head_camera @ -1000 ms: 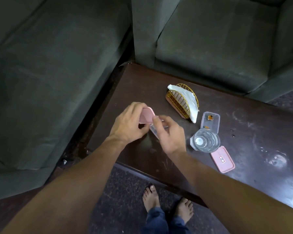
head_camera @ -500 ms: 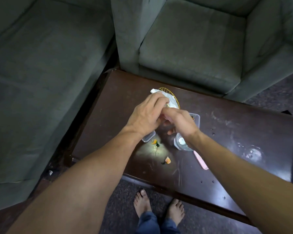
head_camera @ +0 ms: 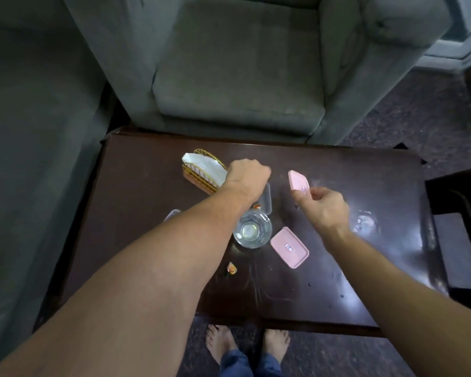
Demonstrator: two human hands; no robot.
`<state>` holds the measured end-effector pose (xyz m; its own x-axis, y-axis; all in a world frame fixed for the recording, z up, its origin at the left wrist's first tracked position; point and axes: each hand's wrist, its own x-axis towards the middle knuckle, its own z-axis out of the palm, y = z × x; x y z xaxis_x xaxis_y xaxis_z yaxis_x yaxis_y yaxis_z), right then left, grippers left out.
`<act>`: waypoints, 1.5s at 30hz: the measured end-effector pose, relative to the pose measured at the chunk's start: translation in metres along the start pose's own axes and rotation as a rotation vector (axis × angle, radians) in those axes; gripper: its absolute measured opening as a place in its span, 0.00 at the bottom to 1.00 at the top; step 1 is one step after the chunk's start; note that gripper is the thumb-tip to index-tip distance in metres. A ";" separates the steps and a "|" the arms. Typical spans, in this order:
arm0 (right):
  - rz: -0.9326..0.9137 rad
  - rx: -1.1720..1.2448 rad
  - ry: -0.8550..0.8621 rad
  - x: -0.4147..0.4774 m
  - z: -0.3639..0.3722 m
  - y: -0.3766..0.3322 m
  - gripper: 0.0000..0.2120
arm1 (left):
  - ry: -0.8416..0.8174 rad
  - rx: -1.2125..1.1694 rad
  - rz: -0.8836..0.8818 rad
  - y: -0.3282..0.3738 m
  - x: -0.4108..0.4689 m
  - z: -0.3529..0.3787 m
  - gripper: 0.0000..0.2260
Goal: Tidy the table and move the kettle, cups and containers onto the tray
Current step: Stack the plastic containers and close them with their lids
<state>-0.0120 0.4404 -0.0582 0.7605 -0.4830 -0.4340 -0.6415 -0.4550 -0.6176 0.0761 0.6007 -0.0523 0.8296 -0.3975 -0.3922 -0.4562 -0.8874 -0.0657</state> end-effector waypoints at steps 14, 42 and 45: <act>-0.216 -0.156 0.056 0.011 -0.008 0.032 0.21 | -0.084 -0.076 -0.086 0.034 0.044 0.012 0.11; -0.364 -0.555 -0.073 0.036 0.015 0.042 0.29 | -0.211 -0.633 -0.192 0.040 0.047 0.008 0.11; -0.333 -0.535 -0.080 0.036 0.015 0.041 0.29 | -0.206 -0.617 -0.216 0.041 0.048 0.005 0.10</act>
<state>-0.0096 0.4157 -0.1092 0.9200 -0.2034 -0.3351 -0.3152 -0.8921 -0.3238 0.0956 0.5459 -0.0788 0.7754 -0.1985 -0.5994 0.0300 -0.9367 0.3490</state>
